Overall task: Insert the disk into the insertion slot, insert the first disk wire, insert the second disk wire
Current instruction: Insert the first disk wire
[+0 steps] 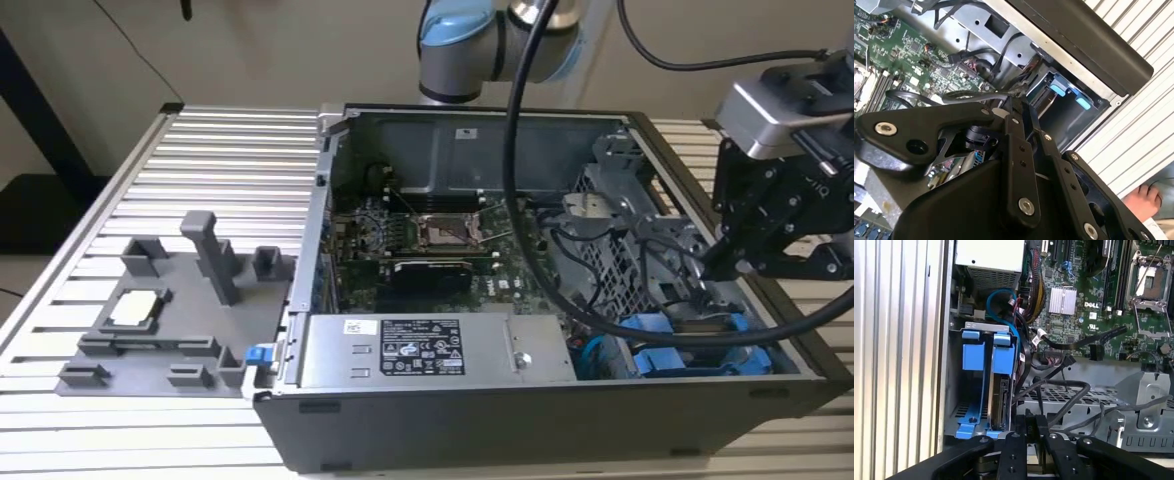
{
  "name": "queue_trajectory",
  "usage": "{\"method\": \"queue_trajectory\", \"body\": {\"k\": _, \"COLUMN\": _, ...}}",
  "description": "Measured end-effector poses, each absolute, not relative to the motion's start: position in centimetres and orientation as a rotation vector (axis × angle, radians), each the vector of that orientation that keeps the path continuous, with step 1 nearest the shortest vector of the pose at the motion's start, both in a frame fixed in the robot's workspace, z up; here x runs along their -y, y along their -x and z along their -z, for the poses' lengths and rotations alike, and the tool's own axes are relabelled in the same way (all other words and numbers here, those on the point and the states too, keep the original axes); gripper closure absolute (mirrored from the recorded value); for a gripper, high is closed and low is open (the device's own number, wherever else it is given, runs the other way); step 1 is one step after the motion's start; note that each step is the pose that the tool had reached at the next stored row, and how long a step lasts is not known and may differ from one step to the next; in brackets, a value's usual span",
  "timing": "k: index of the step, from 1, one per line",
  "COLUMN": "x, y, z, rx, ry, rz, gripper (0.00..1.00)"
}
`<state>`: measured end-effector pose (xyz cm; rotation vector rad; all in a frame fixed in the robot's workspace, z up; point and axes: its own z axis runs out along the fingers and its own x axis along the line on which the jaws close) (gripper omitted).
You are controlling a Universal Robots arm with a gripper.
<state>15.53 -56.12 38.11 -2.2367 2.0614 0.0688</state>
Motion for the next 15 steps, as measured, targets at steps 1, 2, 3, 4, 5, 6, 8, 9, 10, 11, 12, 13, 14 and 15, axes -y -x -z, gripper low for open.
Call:
{"method": "queue_trajectory", "body": {"k": 1, "x": 56.15, "y": -15.53, "z": -38.01, "rx": -2.063, "ry": 2.236, "rz": -0.069, "gripper": 0.81}}
{"method": "queue_trajectory", "body": {"k": 2, "x": 56.22, "y": -15.54, "z": -37.95, "rx": -2.066, "ry": 2.234, "rz": -0.069, "gripper": 0.81}}
{"method": "queue_trajectory", "body": {"k": 3, "x": 56.3, "y": -15.54, "z": -37.91, "rx": -2.07, "ry": 2.23, "rz": -0.069, "gripper": 0.81}}
{"method": "queue_trajectory", "body": {"k": 4, "x": 56.42, "y": -15.55, "z": -37.88, "rx": -2.074, "ry": 2.226, "rz": -0.069, "gripper": 0.81}}
{"method": "queue_trajectory", "body": {"k": 5, "x": 56.54, "y": -15.55, "z": -37.86, "rx": -2.077, "ry": 2.222, "rz": -0.069, "gripper": 0.81}}
{"method": "queue_trajectory", "body": {"k": 6, "x": 56.67, "y": -15.54, "z": -37.84, "rx": -2.081, "ry": 2.219, "rz": -0.069, "gripper": 0.81}}
{"method": "queue_trajectory", "body": {"k": 8, "x": 56.88, "y": -15.54, "z": -37.81, "rx": -2.088, "ry": 2.213, "rz": -0.068, "gripper": 0.81}}
{"method": "queue_trajectory", "body": {"k": 9, "x": 56.98, "y": -15.54, "z": -37.79, "rx": -2.09, "ry": 2.21, "rz": -0.068, "gripper": 0.81}}
{"method": "queue_trajectory", "body": {"k": 10, "x": 57.05, "y": -15.54, "z": -37.77, "rx": -2.093, "ry": 2.208, "rz": -0.067, "gripper": 0.81}}
{"method": "queue_trajectory", "body": {"k": 11, "x": 57.08, "y": -15.54, "z": -37.76, "rx": -2.096, "ry": 2.207, "rz": -0.065, "gripper": 0.81}}
{"method": "queue_trajectory", "body": {"k": 12, "x": 57.11, "y": -15.55, "z": -37.75, "rx": -2.099, "ry": 2.206, "rz": -0.063, "gripper": 0.81}}
{"method": "queue_trajectory", "body": {"k": 13, "x": 57.12, "y": -15.61, "z": -37.75, "rx": -2.104, "ry": 2.208, "rz": -0.06, "gripper": 0.81}}
{"method": "queue_trajectory", "body": {"k": 14, "x": 57.12, "y": -15.71, "z": -37.74, "rx": -2.109, "ry": 2.212, "rz": -0.057, "gripper": 0.81}}
{"method": "queue_trajectory", "body": {"k": 15, "x": 57.12, "y": -15.81, "z": -37.72, "rx": -2.115, "ry": 2.216, "rz": -0.055, "gripper": 0.81}}
